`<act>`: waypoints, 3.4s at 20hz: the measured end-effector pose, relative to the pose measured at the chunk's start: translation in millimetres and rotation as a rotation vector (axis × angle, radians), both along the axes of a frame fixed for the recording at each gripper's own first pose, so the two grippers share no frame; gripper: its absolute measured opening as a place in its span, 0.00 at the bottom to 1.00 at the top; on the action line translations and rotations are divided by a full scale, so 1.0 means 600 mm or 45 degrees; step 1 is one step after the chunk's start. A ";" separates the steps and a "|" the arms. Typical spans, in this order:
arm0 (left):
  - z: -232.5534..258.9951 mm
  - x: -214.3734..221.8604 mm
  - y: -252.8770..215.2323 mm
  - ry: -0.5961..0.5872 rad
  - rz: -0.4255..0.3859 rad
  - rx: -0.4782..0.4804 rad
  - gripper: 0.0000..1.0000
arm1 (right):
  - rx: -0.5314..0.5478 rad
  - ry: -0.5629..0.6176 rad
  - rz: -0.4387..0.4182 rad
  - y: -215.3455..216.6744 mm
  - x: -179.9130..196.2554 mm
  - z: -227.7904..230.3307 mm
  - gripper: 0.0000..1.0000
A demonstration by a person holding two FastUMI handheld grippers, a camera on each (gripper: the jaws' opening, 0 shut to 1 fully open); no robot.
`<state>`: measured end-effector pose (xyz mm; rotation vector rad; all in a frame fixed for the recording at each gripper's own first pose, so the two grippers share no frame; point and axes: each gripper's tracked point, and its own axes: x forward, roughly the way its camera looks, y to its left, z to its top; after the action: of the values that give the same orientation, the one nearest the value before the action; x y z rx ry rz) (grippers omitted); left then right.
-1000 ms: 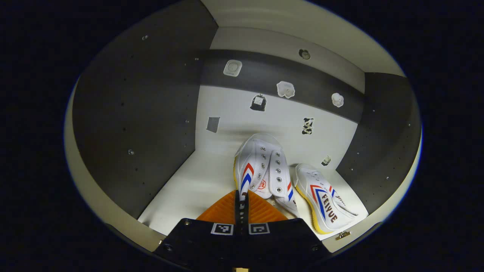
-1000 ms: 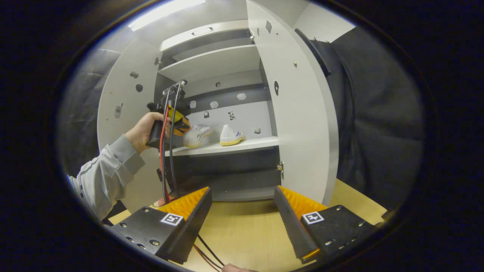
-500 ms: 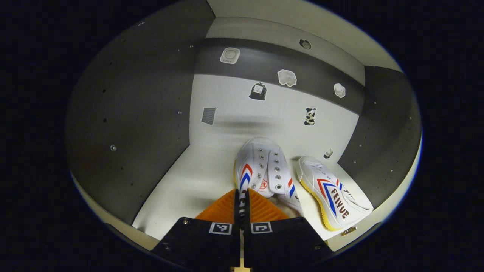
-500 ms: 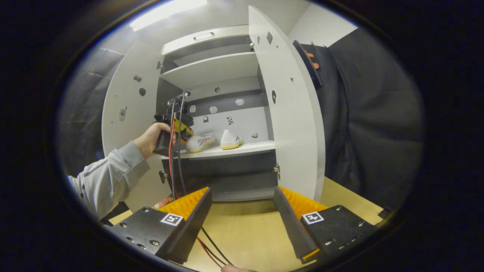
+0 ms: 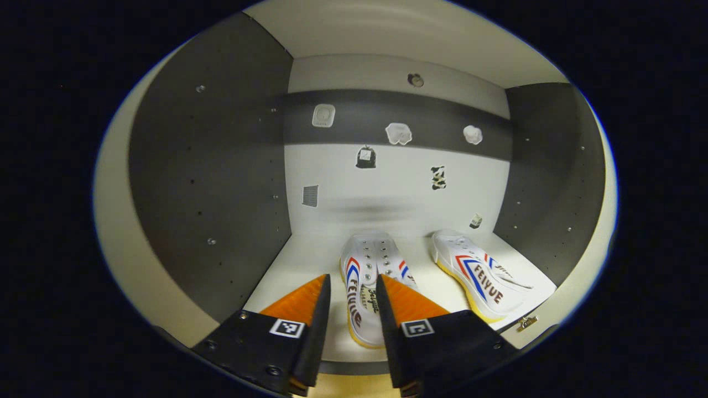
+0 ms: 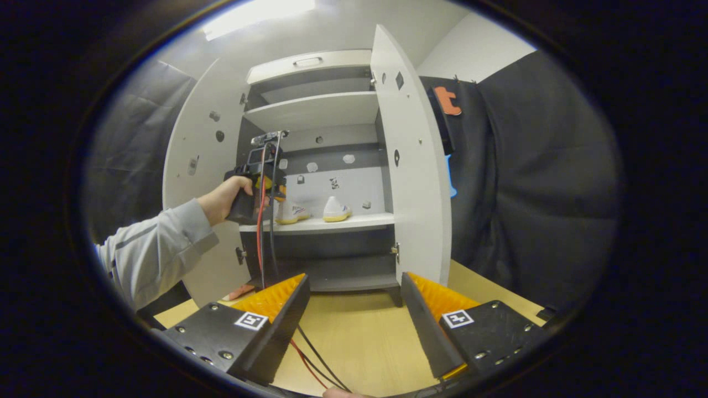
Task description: Grab one shoe with the right hand and put it into the shoe cabinet, grab the other shoe with the left hand and put it into the shoe cabinet; then close the right door with the right hand and the left door with the left hand.
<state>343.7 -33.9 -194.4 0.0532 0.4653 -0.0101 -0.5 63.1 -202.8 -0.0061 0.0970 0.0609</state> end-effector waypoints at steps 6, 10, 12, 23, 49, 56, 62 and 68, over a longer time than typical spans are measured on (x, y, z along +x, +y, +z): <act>0.073 -0.129 -0.001 -0.134 -0.055 0.009 0.74 | -0.020 -0.081 -0.105 -0.064 -0.051 0.052 0.99; 0.124 -0.231 0.012 -0.247 -0.108 -0.011 0.86 | -0.087 -0.107 -0.133 -0.099 -0.057 0.073 0.98; 0.136 -0.290 0.010 -0.285 -0.170 -0.054 0.86 | -0.118 -0.093 -0.137 -0.116 -0.052 0.078 0.99; 0.097 -0.564 0.046 -0.313 -0.291 -0.167 0.94 | -0.350 -0.152 -0.394 -0.339 0.040 0.234 0.98; 0.097 -0.659 0.263 -0.449 -0.154 -0.153 0.93 | -0.209 -0.112 -0.280 -0.291 0.249 0.349 0.95; 0.086 -0.651 0.275 -0.457 -0.125 -0.222 0.95 | -0.179 -0.112 -0.305 -0.269 0.242 0.348 0.95; 0.078 -0.650 0.283 -0.438 -0.110 -0.198 0.95 | -0.056 -0.085 -0.191 -0.186 0.242 0.329 0.95; 0.056 -0.639 0.295 -0.404 -0.086 -0.194 0.95 | -0.072 -0.164 -0.232 -0.094 0.240 0.323 0.98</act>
<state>-39.9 143.3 -160.8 -0.0783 0.1446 -0.1023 143.6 6.6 -8.9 -0.0572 -0.0298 -0.1243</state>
